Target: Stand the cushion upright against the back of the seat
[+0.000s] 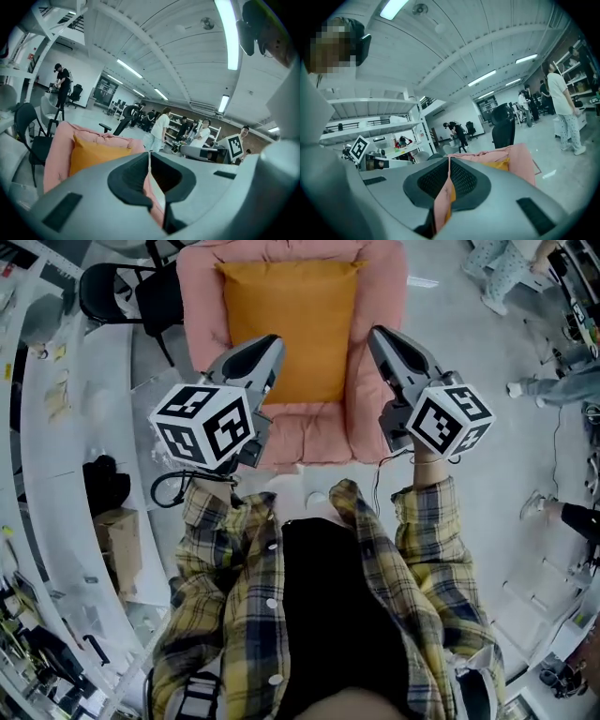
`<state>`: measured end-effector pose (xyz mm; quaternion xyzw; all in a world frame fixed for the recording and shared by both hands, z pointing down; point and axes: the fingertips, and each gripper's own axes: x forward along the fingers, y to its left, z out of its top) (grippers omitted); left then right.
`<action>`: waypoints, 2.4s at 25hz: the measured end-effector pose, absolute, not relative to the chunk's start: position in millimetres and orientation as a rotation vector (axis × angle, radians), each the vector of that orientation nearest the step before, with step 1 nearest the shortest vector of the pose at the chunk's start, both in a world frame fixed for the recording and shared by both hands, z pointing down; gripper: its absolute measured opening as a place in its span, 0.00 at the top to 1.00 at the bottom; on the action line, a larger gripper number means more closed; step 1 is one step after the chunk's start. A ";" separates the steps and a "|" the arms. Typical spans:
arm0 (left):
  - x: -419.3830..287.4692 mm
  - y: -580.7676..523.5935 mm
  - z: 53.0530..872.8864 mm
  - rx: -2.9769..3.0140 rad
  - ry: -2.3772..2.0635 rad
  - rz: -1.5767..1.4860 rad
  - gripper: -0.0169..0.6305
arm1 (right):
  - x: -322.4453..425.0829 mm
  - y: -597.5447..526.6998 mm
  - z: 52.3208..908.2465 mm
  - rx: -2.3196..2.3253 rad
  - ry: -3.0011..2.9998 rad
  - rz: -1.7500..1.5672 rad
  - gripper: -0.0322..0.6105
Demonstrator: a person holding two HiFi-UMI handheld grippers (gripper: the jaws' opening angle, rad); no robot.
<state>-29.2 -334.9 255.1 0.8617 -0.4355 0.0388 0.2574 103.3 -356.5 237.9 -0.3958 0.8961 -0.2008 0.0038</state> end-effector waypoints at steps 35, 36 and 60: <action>-5.0 -84.4 199.5 2.513 -1.147 0.073 0.97 | 59.0 -89.9 190.6 -1.131 2.941 -0.435 0.92; -7.4 -84.6 197.3 2.513 -1.152 0.065 0.97 | 58.1 -88.2 189.8 -1.129 2.940 -0.439 0.92; -22.1 -78.9 197.7 2.494 -1.163 0.027 0.97 | 54.0 -67.1 184.0 -1.077 2.961 -0.467 0.92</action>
